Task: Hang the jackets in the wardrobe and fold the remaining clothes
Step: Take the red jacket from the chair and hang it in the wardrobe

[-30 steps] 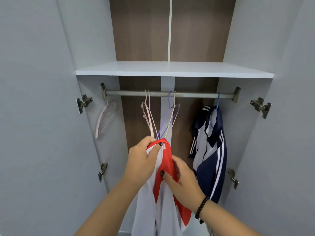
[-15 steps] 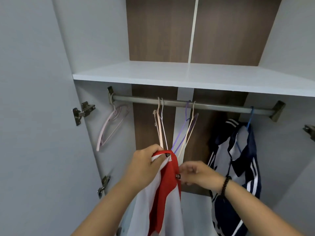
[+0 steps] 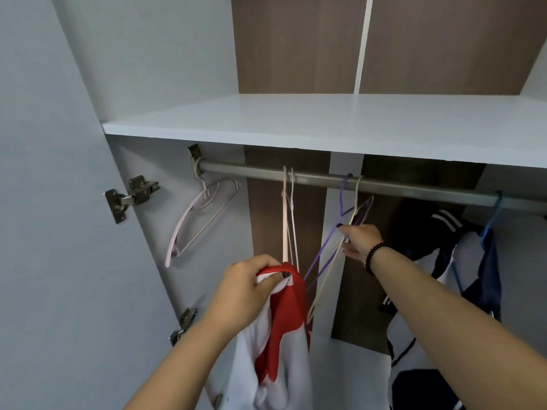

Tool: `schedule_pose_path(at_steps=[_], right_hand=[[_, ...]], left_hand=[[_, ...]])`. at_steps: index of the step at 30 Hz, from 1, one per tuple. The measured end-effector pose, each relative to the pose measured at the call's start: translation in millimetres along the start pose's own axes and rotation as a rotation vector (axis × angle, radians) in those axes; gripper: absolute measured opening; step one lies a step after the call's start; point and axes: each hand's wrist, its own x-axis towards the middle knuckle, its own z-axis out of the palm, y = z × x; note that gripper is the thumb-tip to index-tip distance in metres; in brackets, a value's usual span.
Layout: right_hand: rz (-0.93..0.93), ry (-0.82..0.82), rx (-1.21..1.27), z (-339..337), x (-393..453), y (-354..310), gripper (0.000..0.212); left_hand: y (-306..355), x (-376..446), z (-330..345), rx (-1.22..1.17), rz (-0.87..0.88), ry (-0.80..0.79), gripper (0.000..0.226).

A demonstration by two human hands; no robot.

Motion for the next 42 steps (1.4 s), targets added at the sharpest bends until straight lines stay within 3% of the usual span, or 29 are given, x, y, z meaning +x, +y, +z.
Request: schedule_pose_path(at_steps=[4,8,12,18,21,25,29,34,42], right_hand=[[0.078,-0.063,0.197,6.6,11.8,0.3,0.009],[0.076,0.020,0.200,0.2,15.5,-5.5,0.020],[0.033,0.068,0.194,-15.2,16.9,-18.4,0.014],[-0.103,0.066,0.100,-45.3,-4.1,-29.5,0.036],[-0.123,0.121,-0.074,-59.3,-22.2,-28.9,0.059],[-0.181,0.212,-0.300,-68.1,-55.2,-6.8,0.077],[-0.147,0.235,-0.370,-71.5,-92.9,23.4,0.060],[0.068,0.066,-0.219,-61.0,-155.4,57.4,0.043],[-0.010,0.233,-0.233,-52.9,-276.2,97.4,0.041]], left_hand=[[-3.9,0.0,1.8,-0.016,-0.035,0.012,0.013],[-1.5,1.4,3.0,-0.004,-0.038,0.012,0.020],[4.0,4.9,5.8,-0.008,-0.021,0.018,0.024],[14.0,9.2,20.7,-0.036,0.022,0.009,0.022],[19.9,4.0,24.5,-0.066,0.034,-0.035,0.014],[27.3,-9.2,20.9,-0.114,0.059,-0.068,0.023],[31.3,-30.1,11.3,-0.126,0.098,-0.119,0.024],[31.2,-62.7,-11.1,-0.110,0.148,-0.146,0.017],[27.1,-134.4,-46.9,-0.202,0.118,-0.092,0.019]])
